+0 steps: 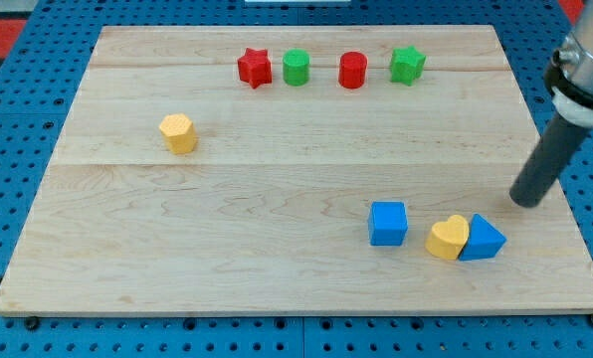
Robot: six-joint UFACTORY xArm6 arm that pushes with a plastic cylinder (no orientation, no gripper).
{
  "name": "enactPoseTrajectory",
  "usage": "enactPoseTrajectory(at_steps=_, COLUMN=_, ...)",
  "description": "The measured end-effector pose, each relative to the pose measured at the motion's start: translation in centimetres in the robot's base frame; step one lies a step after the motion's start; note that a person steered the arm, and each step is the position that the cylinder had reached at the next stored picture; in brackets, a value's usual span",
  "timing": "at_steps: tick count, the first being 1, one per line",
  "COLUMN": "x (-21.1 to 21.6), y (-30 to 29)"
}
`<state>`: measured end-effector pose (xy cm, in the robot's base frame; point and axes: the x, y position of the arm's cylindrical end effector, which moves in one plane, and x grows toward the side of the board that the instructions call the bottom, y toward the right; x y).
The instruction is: Move the blue cube towards the center of the board
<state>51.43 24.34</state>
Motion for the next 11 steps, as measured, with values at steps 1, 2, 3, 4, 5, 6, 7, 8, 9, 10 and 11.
enactPoseTrajectory(at_steps=1, x=2.8, y=-1.7)
enactPoseTrajectory(at_steps=2, x=4.7, y=-5.8)
enactPoseTrajectory(at_steps=3, x=5.1, y=-15.5)
enactPoseTrajectory(at_steps=4, x=2.4, y=-19.5)
enactPoseTrajectory(at_steps=5, x=0.1, y=-19.1)
enactPoseTrajectory(at_steps=6, x=1.5, y=-16.8)
enactPoseTrajectory(at_steps=7, x=-0.1, y=-15.4)
enactPoseTrajectory(at_steps=8, x=-1.6, y=-13.6)
enactPoseTrajectory(at_steps=9, x=-4.3, y=-12.7)
enactPoseTrajectory(at_steps=10, x=-4.8, y=-13.0)
enactPoseTrajectory(at_steps=11, x=-9.1, y=-11.2)
